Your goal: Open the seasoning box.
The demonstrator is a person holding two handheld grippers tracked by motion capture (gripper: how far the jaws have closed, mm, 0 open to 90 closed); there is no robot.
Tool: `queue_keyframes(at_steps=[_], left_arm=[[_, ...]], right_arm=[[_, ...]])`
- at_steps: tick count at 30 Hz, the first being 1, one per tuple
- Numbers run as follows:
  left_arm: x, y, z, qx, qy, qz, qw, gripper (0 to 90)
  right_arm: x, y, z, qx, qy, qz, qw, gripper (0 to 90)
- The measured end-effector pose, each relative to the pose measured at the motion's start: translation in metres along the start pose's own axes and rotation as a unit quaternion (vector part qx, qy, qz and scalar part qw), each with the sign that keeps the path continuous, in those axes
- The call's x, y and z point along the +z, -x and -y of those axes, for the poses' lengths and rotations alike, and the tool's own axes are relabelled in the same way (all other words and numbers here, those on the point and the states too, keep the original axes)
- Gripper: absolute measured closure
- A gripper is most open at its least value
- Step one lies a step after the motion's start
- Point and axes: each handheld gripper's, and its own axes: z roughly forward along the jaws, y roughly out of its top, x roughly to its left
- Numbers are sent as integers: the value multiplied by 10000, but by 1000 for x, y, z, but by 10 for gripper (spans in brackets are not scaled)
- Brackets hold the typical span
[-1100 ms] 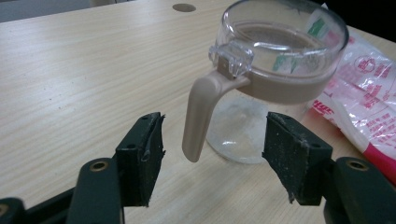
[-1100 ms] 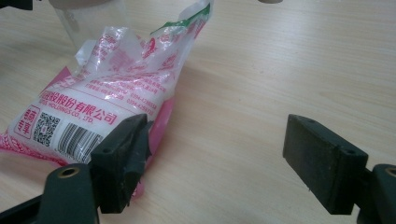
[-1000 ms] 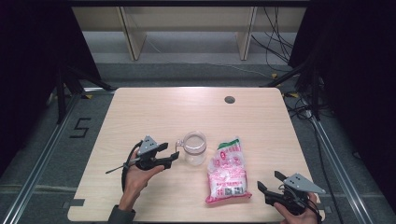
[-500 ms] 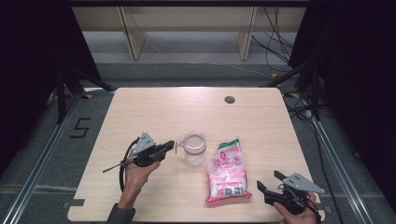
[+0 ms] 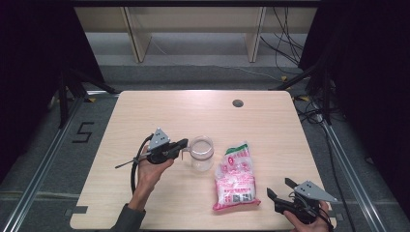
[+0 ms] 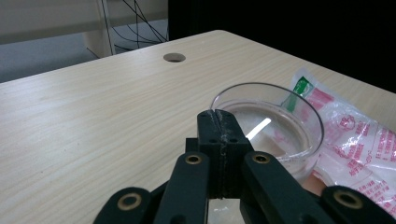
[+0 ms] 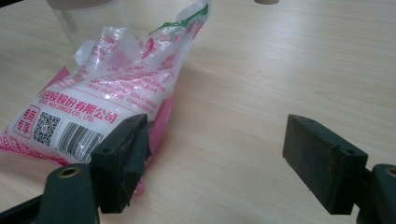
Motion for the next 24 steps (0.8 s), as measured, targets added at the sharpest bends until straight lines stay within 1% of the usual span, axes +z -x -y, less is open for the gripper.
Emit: queue_keyframes(at_steps=[1, 2, 3, 4, 6, 7, 8, 9, 10, 12, 13, 14, 15, 16, 17, 18, 19, 20, 21, 22, 23, 24], left_arm=[[0, 0, 0, -46, -13, -33, 10000, 895], [0, -1, 1, -9, -1, -24, 10000, 895], [-1, -1, 1, -65, -2, -46, 10000, 895], [-1, -2, 1, -19, -14, -36, 10000, 895], [-2, -3, 2, -117, 18, -47, 9999, 895], [-2, -3, 2, -119, 8, -38, 9999, 895], [-2, -3, 2, -170, 21, 23, 9999, 894], [-2, -3, 2, -192, 21, 87, 9998, 894], [-2, -1, 2, -182, 16, 53, 9998, 894], [-1, 0, 2, -132, -14, 10, 9999, 895], [-1, 0, 2, -117, -5, 33, 9999, 894], [-1, 0, 2, -130, 17, 44, 9999, 894], [-1, 0, 2, -162, 21, 52, 9999, 894], [-2, -1, 3, -207, 27, 49, 9998, 894], [-1, -2, 3, -167, 55, 82, 9998, 894], [-2, -1, 3, -229, 43, 23, 9997, 894], [-2, -2, 3, -155, 47, 41, 9999, 894], [-2, -2, 3, -179, 53, 37, 9998, 894], [-2, -3, 3, -209, 56, 72, 9997, 894], [-2, -3, 3, -274, 54, 93, 9996, 894], [-1, -4, 4, -257, 72, 159, 9995, 894], [-1, -3, 3, -247, 47, 111, 9996, 894]], right_arm=[[1, 0, 0, -66, 1, 70, 10000, 239], [0, 1, 0, -132, -20, 175, 9998, 240], [0, 0, 0, -111, -15, 118, 9999, 243], [0, 0, 0, -102, -17, 117, 9999, 248], [0, 0, 0, -136, -7, 107, 9999, 251], [0, 0, 0, -149, -6, 85, 9999, 251], [0, 0, -1, -157, 0, 117, 9998, 251], [0, 0, -1, -156, 5, 100, 9998, 251], [1, -1, -1, -147, 7, 148, 9998, 251], [0, -1, -1, -147, 4, 68, 9999, 251], [-2, -5, -1, 90, -34, 51, 9999, 251], [0, -1, -2, -98, 32, -6, 9999, 251], [0, -2, -2, -98, 37, -13, 9999, 250], [-1, -5, -2, 33, 27, -3, 10000, 246], [0, -4, -2, -39, 81, -35, 10000, 239], [0, -5, -3, -50, 88, -54, 9999, 228], [2, -5, -4, -174, 138, -16, 9998, 215], [2, -5, -5, -301, 200, -21, 9993, 199], [4, -6, -6, -330, 223, -48, 9992, 182], [5, -8, -7, -311, 229, -153, 9991, 176], [6, -9, -9, -342, 211, -268, 9988, 176], [8, -12, -10, -276, 192, -318, 9989, 175]])
